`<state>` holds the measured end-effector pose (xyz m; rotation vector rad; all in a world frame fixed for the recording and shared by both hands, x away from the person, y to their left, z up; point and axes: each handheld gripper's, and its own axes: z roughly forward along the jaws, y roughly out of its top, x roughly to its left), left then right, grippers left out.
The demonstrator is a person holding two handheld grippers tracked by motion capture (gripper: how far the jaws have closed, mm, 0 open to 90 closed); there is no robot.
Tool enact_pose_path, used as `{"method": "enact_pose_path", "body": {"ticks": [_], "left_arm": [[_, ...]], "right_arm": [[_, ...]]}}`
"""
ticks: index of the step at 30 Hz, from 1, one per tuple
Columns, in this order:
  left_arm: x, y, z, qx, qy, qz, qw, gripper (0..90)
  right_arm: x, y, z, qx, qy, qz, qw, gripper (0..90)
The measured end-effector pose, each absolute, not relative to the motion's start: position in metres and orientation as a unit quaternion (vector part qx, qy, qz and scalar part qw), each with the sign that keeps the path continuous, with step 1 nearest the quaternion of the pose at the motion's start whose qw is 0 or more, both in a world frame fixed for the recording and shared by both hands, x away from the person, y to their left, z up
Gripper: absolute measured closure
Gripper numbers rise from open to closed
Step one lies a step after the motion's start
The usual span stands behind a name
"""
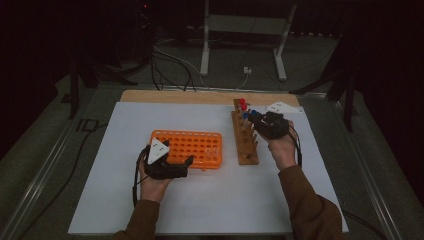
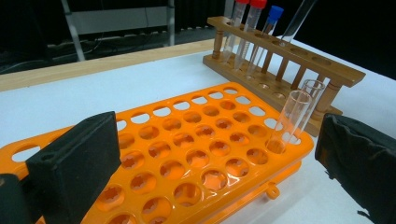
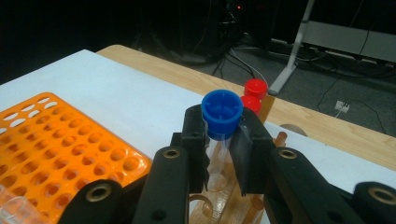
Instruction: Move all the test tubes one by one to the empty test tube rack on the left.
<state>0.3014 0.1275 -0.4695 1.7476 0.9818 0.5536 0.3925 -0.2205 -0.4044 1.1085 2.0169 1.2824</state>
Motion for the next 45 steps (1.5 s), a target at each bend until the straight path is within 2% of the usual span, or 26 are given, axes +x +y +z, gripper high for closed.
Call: {"method": "enact_pose_path", "body": {"ticks": [24,45], "left_arm": [[0.306,0.113,-0.462,0.734,0.393,0.226,0.506,0.8],[0.326,0.08,-0.45,0.741,0.376,0.222,0.511,8.0]], "right_arm": [[0.373,-0.191,-0.402,0.353,0.773,0.479,0.221,76.7],[0.365,-0.143,-0.398,0.313,0.789,0.496,0.181,76.6]]}}
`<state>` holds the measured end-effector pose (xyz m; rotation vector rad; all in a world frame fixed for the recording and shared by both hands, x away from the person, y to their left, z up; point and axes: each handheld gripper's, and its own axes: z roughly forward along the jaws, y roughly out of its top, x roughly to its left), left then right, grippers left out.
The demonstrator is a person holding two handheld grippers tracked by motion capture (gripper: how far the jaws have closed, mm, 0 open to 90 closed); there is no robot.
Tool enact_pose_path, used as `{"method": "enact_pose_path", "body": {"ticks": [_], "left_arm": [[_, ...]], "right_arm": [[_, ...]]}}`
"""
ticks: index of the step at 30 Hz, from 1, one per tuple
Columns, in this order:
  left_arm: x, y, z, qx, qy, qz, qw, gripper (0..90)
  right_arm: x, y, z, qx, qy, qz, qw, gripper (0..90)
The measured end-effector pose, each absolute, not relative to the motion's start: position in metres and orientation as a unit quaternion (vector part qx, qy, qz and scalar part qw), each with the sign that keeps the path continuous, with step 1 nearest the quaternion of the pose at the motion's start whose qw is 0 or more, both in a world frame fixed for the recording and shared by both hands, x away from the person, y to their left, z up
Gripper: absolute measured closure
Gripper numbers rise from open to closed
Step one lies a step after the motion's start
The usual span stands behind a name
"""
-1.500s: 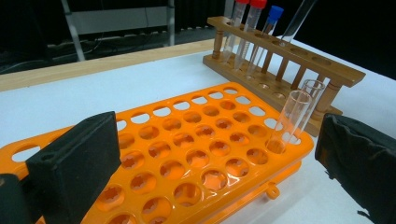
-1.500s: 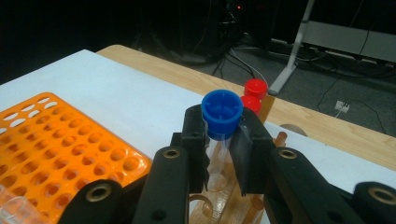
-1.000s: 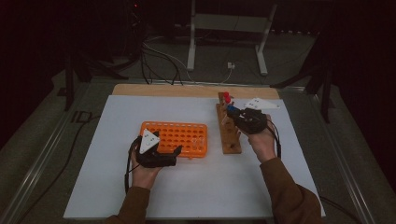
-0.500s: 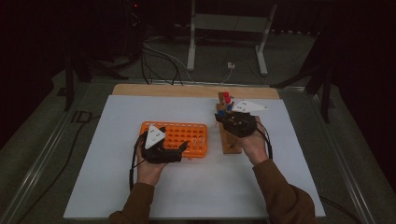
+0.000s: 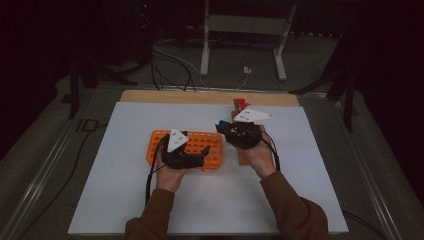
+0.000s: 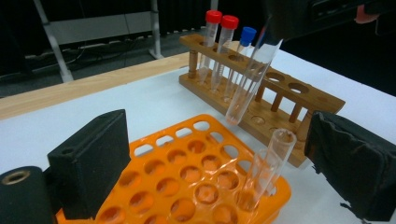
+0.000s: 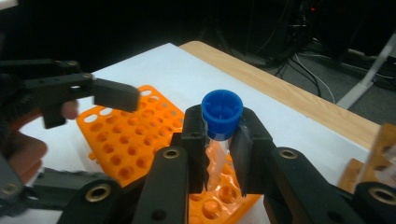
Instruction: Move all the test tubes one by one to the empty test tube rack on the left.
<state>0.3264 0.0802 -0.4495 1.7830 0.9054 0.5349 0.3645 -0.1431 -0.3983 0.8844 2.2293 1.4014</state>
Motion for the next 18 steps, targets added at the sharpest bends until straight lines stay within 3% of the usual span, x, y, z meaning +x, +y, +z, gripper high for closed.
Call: {"method": "enact_pose_path", "body": {"ticks": [7,15,18], "left_arm": [[0.33,0.068,-0.446,0.744,0.369,0.234,0.506,18.3],[0.332,0.064,-0.444,0.748,0.351,0.238,0.51,50.9],[0.331,0.063,-0.443,0.751,0.345,0.242,0.509,58.7]], "right_arm": [[0.362,-0.133,-0.399,0.305,0.793,0.501,0.166,76.6],[0.36,-0.122,-0.4,0.291,0.8,0.5,0.157,76.5],[0.359,-0.119,-0.4,0.289,0.801,0.502,0.153,76.5]]}}
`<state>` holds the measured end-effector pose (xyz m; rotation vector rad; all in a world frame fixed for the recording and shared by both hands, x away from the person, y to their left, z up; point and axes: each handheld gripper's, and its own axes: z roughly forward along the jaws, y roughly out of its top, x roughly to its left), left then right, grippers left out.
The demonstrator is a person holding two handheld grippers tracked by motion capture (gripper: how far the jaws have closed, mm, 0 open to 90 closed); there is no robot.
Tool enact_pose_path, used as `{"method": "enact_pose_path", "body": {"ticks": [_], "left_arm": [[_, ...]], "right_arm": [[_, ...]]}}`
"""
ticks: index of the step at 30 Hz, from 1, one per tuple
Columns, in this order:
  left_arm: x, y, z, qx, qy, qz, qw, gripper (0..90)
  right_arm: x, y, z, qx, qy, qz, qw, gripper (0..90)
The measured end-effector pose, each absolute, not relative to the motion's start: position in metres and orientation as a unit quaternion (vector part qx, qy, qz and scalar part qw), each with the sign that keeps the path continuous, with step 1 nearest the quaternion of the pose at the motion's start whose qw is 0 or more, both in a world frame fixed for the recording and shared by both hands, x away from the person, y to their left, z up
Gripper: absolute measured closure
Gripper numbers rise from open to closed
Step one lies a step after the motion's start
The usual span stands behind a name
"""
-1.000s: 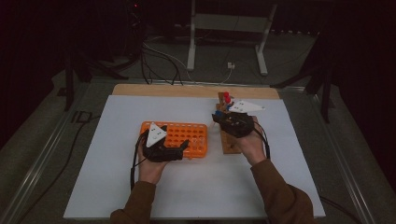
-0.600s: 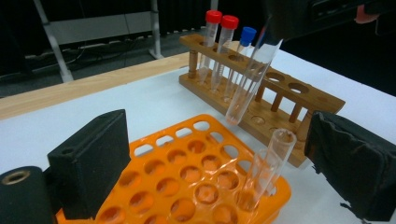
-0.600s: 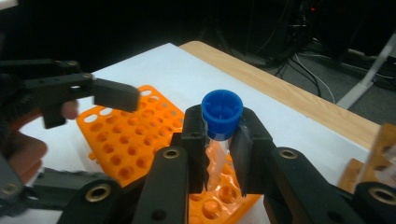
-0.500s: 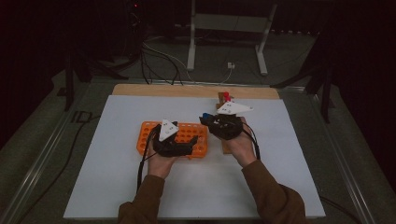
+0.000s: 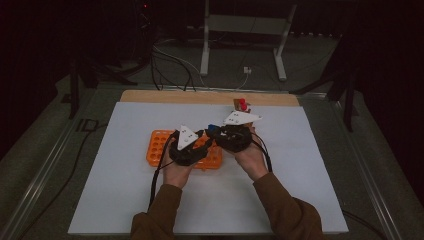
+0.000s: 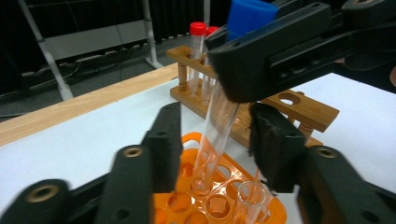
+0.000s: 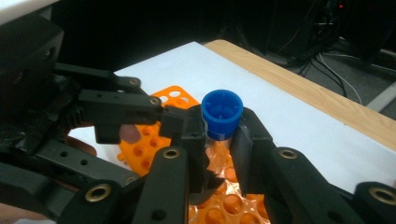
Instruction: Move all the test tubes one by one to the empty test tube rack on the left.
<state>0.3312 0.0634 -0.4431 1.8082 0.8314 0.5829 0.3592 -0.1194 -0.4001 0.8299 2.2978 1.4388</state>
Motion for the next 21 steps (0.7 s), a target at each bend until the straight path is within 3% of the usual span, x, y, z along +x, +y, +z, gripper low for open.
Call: {"method": "enact_pose_path", "body": {"ticks": [9,15,21], "left_arm": [[0.3302,0.0661,-0.4417,0.755,0.334,0.25,0.506,72.4],[0.3296,0.0647,-0.442,0.76,0.326,0.257,0.5,75.1],[0.3323,0.0675,-0.4433,0.759,0.334,0.258,0.496,76.5]], "right_arm": [[0.3587,-0.1151,-0.4019,0.288,0.802,0.502,0.146,76.6],[0.3592,-0.1153,-0.4023,0.29,0.802,0.502,0.144,75.7],[0.3589,-0.1203,-0.4003,0.288,0.795,0.517,0.134,54.3]]}}
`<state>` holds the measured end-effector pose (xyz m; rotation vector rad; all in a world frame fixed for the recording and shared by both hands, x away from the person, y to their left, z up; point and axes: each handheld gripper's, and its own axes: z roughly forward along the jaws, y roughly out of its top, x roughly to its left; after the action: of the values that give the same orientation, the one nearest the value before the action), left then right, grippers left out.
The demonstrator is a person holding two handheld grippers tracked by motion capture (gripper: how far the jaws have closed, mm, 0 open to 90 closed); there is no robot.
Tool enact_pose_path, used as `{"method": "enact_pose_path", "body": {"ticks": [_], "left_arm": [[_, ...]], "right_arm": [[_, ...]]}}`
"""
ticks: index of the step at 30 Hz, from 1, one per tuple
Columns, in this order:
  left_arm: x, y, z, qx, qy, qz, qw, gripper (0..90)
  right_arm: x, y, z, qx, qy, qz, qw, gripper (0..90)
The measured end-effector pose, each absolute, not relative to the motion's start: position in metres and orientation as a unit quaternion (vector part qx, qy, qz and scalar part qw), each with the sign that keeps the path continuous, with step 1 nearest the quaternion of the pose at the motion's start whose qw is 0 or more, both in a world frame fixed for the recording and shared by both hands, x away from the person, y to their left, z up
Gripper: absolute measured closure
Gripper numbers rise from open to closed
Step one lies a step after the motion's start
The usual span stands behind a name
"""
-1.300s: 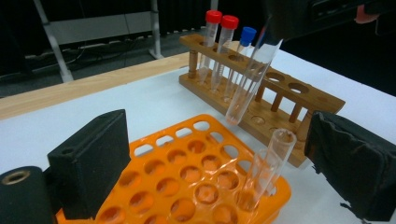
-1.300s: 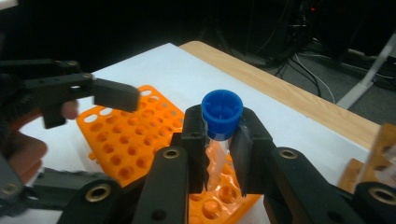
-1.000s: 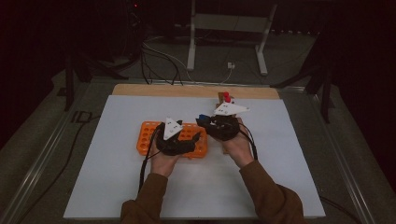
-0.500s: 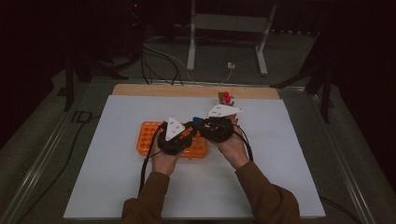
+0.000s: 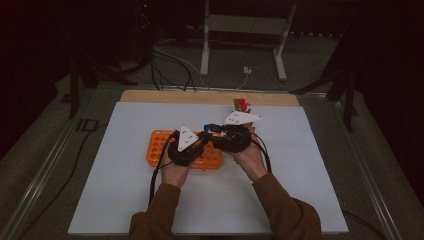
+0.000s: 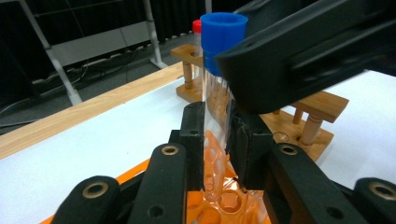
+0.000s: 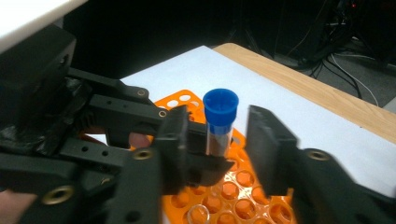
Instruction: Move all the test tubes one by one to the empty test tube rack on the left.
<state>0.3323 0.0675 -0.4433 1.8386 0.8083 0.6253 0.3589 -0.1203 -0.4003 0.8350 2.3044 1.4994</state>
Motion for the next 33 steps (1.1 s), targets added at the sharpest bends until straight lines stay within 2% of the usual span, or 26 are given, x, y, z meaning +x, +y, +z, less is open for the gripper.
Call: {"method": "enact_pose_path", "body": {"ticks": [5,15,24,33], "left_arm": [[0.333,0.069,-0.443,0.757,0.338,0.258,0.496,76.6],[0.332,0.074,-0.446,0.753,0.349,0.245,0.501,76.6],[0.329,0.079,-0.451,0.75,0.358,0.232,0.505,76.7],[0.324,0.081,-0.458,0.748,0.366,0.221,0.508,76.7]], "right_arm": [[0.36,-0.128,-0.399,0.295,0.788,0.523,0.133,37.7],[0.361,-0.141,-0.405,0.319,0.782,0.516,0.145,16.7],[0.36,-0.159,-0.411,0.332,0.774,0.515,0.156,3.5],[0.355,-0.174,-0.414,0.346,0.765,0.515,0.175,0.2]]}}
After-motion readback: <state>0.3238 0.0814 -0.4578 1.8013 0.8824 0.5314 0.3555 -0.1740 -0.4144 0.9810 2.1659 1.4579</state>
